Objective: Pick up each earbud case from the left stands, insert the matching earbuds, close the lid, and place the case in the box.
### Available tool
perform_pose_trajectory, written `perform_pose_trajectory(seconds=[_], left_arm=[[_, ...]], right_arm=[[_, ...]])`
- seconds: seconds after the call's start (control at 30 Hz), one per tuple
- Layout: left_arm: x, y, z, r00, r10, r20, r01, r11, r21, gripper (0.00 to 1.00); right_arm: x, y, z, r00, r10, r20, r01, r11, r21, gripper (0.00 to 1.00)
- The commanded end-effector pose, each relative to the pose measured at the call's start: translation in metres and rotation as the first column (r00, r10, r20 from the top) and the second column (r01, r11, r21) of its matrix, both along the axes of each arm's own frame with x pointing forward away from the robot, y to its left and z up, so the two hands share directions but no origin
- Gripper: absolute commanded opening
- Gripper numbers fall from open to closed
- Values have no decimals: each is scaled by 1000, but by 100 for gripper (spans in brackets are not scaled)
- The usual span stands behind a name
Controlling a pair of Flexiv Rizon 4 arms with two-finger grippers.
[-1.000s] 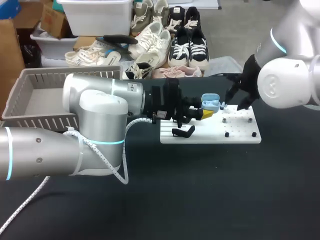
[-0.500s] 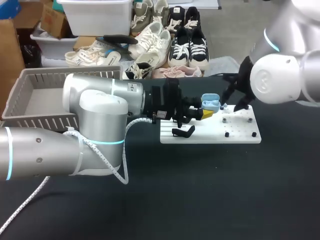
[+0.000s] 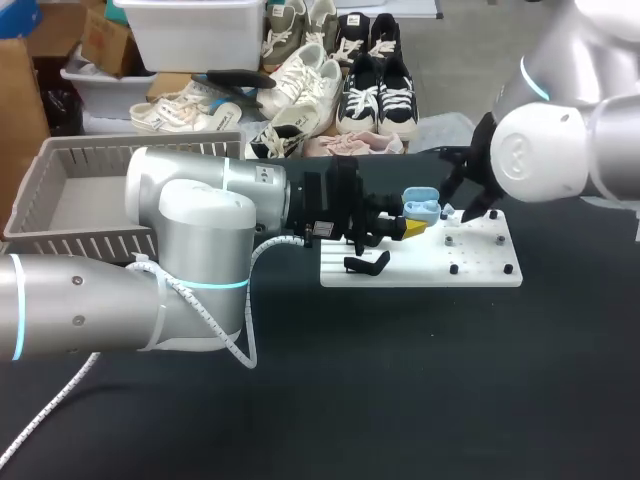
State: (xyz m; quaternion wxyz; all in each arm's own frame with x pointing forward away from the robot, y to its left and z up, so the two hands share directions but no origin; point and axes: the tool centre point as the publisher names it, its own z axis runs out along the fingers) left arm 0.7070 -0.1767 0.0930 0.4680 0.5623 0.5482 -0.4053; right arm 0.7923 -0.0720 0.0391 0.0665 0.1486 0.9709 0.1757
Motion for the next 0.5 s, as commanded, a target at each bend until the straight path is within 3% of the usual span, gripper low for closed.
perform_pose_trajectory(seconds=[0.03,0.5], left_arm=[[0,0,-1,1000,1,2,-1,1000,-3,0],[0,0,-1,1000,1,2,-1,1000,-3,0]], right_arm=[[3,0,-1,1000,6,5,-6,1000,5,42],[7,0,-5,1000,10,5,-10,1000,9,42]])
